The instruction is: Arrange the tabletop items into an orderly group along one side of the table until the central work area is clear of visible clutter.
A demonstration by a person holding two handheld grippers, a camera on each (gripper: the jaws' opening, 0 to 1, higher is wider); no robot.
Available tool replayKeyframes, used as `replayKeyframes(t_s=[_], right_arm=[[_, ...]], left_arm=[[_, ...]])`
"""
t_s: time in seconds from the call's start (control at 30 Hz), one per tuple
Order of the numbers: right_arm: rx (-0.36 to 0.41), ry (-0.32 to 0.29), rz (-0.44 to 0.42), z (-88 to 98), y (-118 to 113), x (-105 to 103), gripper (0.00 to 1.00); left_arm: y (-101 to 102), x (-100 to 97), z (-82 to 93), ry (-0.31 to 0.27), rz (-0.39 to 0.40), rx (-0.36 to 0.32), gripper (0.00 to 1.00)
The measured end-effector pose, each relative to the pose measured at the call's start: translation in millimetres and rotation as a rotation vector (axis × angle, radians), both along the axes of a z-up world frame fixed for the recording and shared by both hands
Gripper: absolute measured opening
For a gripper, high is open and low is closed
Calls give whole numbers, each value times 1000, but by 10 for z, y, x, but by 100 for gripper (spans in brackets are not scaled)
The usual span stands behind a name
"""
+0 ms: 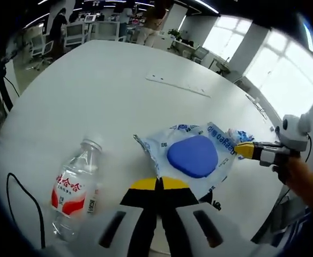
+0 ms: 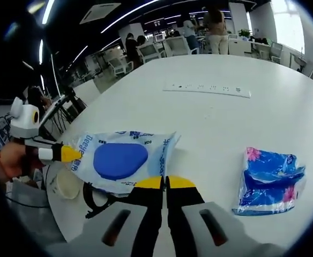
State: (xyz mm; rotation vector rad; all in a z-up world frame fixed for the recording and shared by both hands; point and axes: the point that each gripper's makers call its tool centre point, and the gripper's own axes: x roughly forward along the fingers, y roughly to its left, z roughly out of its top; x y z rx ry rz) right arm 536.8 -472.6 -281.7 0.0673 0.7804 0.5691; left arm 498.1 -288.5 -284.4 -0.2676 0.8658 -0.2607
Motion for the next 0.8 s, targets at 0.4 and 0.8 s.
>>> replayKeyframes(t_s=[0.4, 0.8], right_arm=[[20, -62, -60, 284, -122, -5, 0], [5, -110, -115, 460, -295, 30, 0]], left_arm=[[-105, 175, 303, -69, -53, -3, 0], [-286, 422, 504, -115, -109, -21, 0]])
